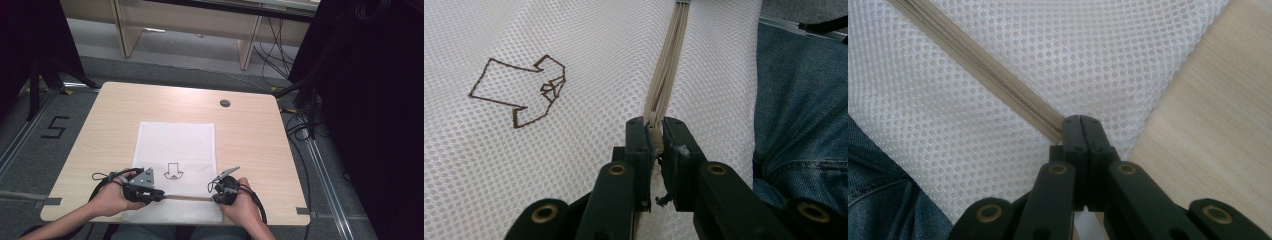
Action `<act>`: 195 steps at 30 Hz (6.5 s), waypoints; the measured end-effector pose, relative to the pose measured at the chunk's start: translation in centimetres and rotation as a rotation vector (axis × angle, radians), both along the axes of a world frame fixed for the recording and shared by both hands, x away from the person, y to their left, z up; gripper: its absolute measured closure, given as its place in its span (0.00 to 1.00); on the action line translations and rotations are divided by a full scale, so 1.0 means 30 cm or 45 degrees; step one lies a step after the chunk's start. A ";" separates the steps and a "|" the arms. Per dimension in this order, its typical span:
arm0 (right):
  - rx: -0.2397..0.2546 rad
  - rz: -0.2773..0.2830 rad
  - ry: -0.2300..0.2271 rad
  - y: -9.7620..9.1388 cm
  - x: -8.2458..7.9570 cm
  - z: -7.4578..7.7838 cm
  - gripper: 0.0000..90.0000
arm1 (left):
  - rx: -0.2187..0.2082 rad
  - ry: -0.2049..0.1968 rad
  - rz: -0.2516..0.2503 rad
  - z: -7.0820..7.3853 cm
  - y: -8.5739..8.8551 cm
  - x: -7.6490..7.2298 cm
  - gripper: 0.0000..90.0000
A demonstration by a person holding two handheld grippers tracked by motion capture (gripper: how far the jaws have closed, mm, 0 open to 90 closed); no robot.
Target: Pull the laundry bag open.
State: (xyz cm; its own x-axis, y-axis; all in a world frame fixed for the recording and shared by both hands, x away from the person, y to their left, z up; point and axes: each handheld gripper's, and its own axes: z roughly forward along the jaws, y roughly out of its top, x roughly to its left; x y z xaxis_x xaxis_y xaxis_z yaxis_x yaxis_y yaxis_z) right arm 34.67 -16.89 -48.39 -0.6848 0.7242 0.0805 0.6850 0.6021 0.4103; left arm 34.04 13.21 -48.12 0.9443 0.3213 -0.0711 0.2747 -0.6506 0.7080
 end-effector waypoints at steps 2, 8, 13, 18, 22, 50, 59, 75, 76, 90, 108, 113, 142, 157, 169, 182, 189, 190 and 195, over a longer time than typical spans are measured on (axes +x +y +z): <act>0.002 -0.003 0.002 0.000 -0.001 0.000 1.00 | -0.002 -0.004 0.002 0.000 0.000 -0.001 0.91; 0.001 -0.007 0.003 0.000 -0.002 0.001 1.00 | -0.003 -0.005 0.015 0.004 0.008 -0.005 0.91; -0.002 -0.004 0.001 0.001 -0.001 0.000 1.00 | -0.002 -0.010 0.010 0.004 0.011 -0.005 0.91; 0.000 -0.010 0.003 0.001 -0.002 0.001 1.00 | -0.008 -0.009 0.010 0.006 0.015 -0.005 0.91; 0.002 -0.008 0.003 0.000 -0.001 0.001 1.00 | -0.004 -0.023 0.009 0.006 0.017 -0.009 0.91; -0.005 -0.015 0.014 0.003 -0.004 0.002 1.00 | -0.012 -0.021 0.027 0.006 0.058 -0.011 0.91; -0.005 -0.001 0.000 0.001 -0.002 0.001 1.00 | -0.014 -0.015 0.026 0.004 0.058 -0.010 0.91; -0.005 -0.017 0.006 0.002 -0.004 0.002 1.00 | -0.022 -0.006 0.040 0.001 0.077 -0.011 0.91; -0.005 0.000 -0.002 0.001 -0.001 0.000 1.00 | -0.018 -0.008 0.042 0.001 0.075 -0.012 0.91; -0.004 -0.007 0.002 0.001 -0.002 0.001 1.00 | -0.011 -0.016 0.059 0.000 0.089 -0.010 0.91; -0.009 -0.020 0.004 0.002 -0.005 0.002 1.00 | 0.005 -0.028 0.071 0.003 0.113 -0.009 0.91; -0.010 -0.018 0.004 0.002 -0.004 0.002 1.00 | -0.002 -0.025 0.086 0.002 0.115 -0.011 0.91; -0.010 -0.012 0.003 0.002 -0.003 0.002 1.00 | -0.005 -0.024 0.107 0.006 0.142 -0.017 0.91; -0.029 -0.032 0.008 0.009 -0.007 0.004 1.00 | 0.026 -0.028 0.145 0.001 0.182 -0.020 0.91; -0.063 -0.005 -0.017 0.003 -0.004 0.006 1.00 | 0.059 -0.013 0.168 0.001 0.188 -0.020 0.91; -0.096 -0.081 -0.008 -0.021 0.011 0.010 1.00 | 0.184 0.001 0.302 -0.011 0.312 -0.010 0.91; -0.106 -0.064 -0.036 -0.027 0.019 0.009 1.00 | 0.230 0.013 0.290 -0.022 0.300 0.000 0.91; -0.115 -0.075 -0.026 -0.024 0.017 0.012 1.00 | 0.255 0.007 0.292 -0.024 0.297 0.002 0.91; -0.135 -0.058 -0.054 -0.031 0.028 0.010 1.00 | 0.265 -0.018 0.290 -0.029 0.279 0.012 0.91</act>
State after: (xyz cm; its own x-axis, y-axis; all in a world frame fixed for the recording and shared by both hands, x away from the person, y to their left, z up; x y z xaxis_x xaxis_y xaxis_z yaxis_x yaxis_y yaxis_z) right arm 35.51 -17.81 -48.11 -0.6520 0.7577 -0.0266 0.6960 0.6121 0.3755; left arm 34.39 21.59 -48.99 0.8468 0.5311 0.0306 0.4213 -0.7047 0.5708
